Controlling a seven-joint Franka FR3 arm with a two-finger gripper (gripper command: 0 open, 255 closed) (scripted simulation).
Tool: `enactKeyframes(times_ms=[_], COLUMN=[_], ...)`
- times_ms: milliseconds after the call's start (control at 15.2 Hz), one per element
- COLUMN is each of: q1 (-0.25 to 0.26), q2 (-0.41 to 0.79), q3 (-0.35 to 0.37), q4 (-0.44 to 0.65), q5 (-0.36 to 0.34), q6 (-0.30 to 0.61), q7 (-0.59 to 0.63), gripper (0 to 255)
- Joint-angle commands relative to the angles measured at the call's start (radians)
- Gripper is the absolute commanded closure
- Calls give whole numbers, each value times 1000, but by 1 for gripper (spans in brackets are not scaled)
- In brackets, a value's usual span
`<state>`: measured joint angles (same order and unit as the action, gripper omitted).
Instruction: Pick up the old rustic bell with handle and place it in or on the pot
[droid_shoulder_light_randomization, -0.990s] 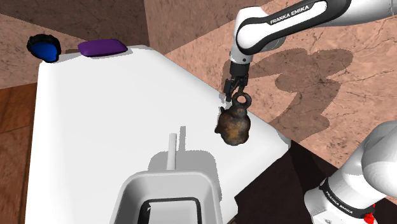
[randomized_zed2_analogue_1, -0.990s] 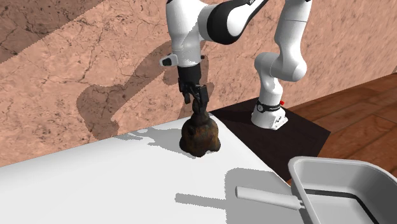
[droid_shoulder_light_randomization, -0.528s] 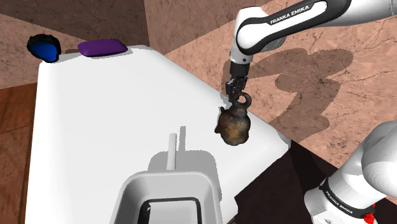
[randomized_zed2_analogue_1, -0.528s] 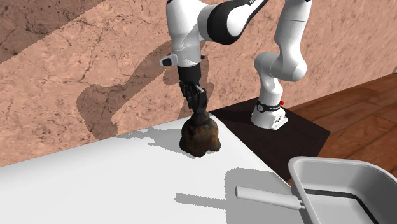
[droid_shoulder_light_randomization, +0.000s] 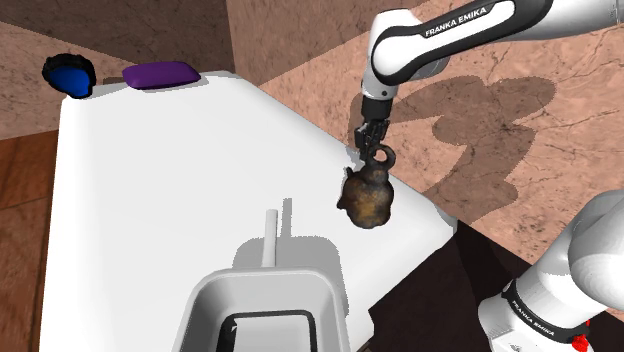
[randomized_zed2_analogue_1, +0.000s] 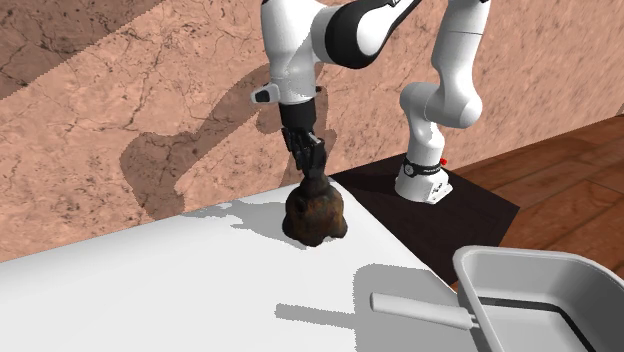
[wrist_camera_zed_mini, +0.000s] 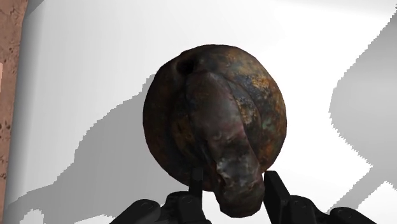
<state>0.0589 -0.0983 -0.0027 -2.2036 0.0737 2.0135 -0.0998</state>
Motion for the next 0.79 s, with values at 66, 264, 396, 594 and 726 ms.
enactKeyframes(times_ms=[66, 264, 396, 594, 726], q1=[0, 0, 0, -1, -1], q2=[-13, -26, -34, -44, -49], q3=[0, 0, 0, -1, -1], q4=[21, 48, 67, 97, 119], q5=[-1, -2, -3, -4, -5], q6=[-33, -73, -100, -140, -167], q7=[2, 5, 7, 9, 11], gripper=[255, 255, 255, 255, 255])
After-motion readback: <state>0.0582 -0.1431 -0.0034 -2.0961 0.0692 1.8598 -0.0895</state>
